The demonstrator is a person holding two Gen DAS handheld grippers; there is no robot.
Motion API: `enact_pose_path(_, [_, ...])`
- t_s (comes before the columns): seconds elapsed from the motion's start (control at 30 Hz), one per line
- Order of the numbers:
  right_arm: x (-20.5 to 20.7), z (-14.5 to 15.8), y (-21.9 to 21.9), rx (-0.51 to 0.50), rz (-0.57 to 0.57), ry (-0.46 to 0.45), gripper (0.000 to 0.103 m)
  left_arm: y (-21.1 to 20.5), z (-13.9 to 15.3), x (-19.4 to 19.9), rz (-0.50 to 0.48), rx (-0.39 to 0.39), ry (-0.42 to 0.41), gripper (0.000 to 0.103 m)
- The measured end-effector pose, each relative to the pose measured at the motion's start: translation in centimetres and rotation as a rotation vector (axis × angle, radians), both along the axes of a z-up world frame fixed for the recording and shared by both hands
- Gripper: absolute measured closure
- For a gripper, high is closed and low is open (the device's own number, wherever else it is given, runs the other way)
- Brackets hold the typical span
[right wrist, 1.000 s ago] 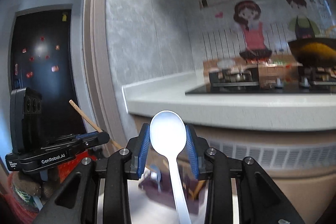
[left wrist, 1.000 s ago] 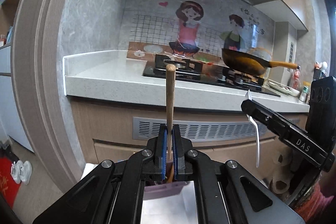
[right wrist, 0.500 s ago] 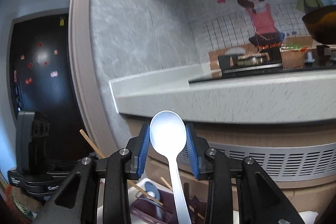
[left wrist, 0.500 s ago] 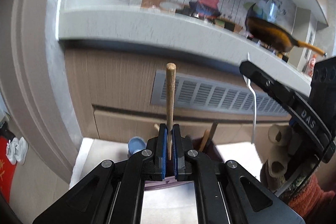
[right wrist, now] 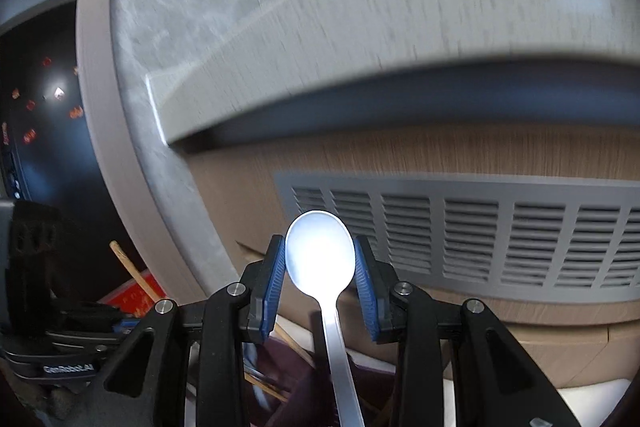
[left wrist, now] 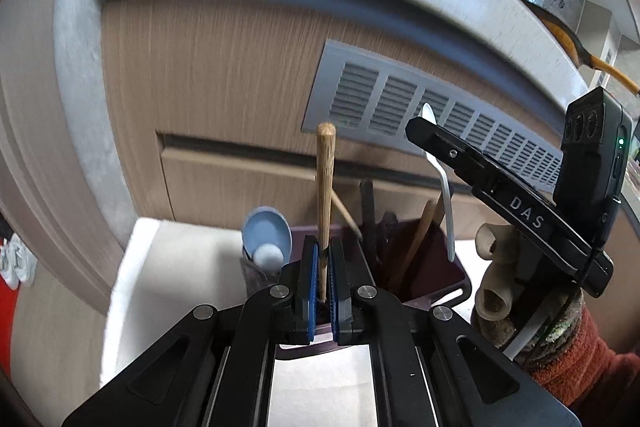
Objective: Organize utensils
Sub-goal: 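Carry the chopstick and white spoon to the caddy and release both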
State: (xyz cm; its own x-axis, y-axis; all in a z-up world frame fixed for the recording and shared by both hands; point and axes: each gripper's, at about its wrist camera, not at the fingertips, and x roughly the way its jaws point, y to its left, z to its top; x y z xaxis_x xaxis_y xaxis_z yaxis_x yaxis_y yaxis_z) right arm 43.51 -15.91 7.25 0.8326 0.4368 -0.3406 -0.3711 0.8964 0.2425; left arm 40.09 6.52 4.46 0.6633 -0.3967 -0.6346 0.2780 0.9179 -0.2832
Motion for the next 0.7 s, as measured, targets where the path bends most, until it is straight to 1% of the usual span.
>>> enact_pose_path(0.1, [0.2, -1.2, -0.2, -0.027, -0.031, 0.024, 0.071, -0.4, -0.9, 0.4, 0.007, 0.001, 0.024, 0.098])
enact_pose_path(0.2, [0.1, -2.0, -0.5, -0.03, -0.04, 0.039, 0.071, -0.8, -1.7, 0.7, 0.007, -0.002, 0.049, 0.098])
enact_pose_path(0.33, [-0.5, -2.8, -0.6, -0.054, -0.03, 0.068, 0.07, -0.9, -1.9, 0.5, 0.021, -0.015, 0.06, 0.096])
enact_pose_path(0.43, [-1.2, -3.6, -0.9, -0.068, 0.019, 0.128, 0.069, -0.8, -1.9, 0.3, 0.037, -0.009, 0.064, 0.094])
enact_pose_path(0.47, [-1.4, -3.9, -1.0, -0.076, 0.039, 0.151, 0.069, -0.8, -1.8, 0.3, 0.047, -0.003, 0.064, 0.089])
enact_pose_path(0.5, [-1.8, -4.0, -1.0, -0.085, 0.046, 0.165, 0.069, -0.7, -1.8, 0.2, 0.055, -0.001, 0.065, 0.08])
enact_pose_path(0.53, [-2.0, -4.0, -1.1, -0.094, 0.045, 0.167, 0.069, -0.6, -1.8, 0.0, 0.063, -0.003, 0.065, 0.076])
enact_pose_path(0.6, [-2.7, -3.9, -1.2, -0.116, 0.032, 0.176, 0.069, -0.6, -1.5, -0.7, 0.071, 0.002, 0.052, 0.064])
enact_pose_path(0.7, [-4.0, -3.8, -2.0, -0.105, 0.019, 0.202, 0.069, -0.5, -0.8, -2.5, 0.08, 0.016, 0.026, 0.057])
